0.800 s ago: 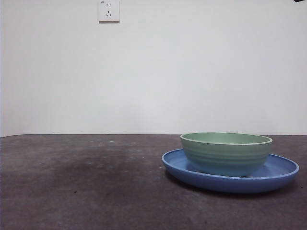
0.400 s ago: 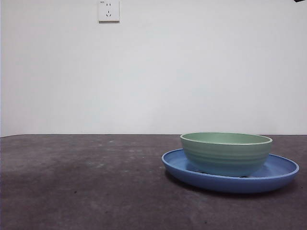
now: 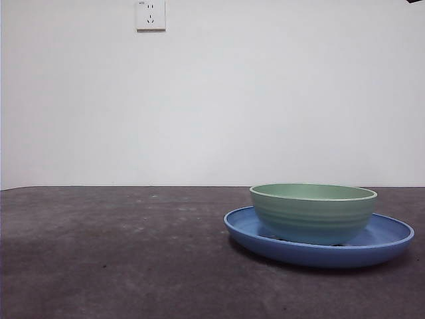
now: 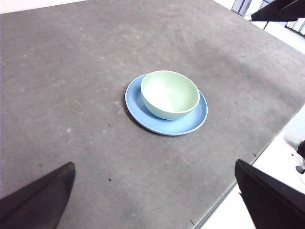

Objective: Place the green bowl on the blue plate

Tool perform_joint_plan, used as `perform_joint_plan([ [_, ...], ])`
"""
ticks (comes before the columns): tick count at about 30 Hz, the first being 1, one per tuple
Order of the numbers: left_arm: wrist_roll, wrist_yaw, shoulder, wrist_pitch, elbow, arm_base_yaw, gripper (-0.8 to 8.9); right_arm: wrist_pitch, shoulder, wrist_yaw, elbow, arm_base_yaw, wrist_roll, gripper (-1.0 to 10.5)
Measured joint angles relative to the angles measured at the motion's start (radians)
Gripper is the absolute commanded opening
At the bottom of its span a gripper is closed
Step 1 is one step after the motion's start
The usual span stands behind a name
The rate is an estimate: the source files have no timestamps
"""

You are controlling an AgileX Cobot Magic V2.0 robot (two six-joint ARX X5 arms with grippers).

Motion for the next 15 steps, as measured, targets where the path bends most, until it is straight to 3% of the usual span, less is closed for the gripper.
perform_joint_plan([
  [8,-0.011,0.000,0.000,0.004,0.000,0.000,5.63,0.000,0.000,0.002,0.000,0.000,0.000,6.2],
  [15,-0.011,0.000,0.000,0.004,0.000,0.000,5.63,-0.040,0.000,0.089,0.000,0.000,0.000,6.2],
])
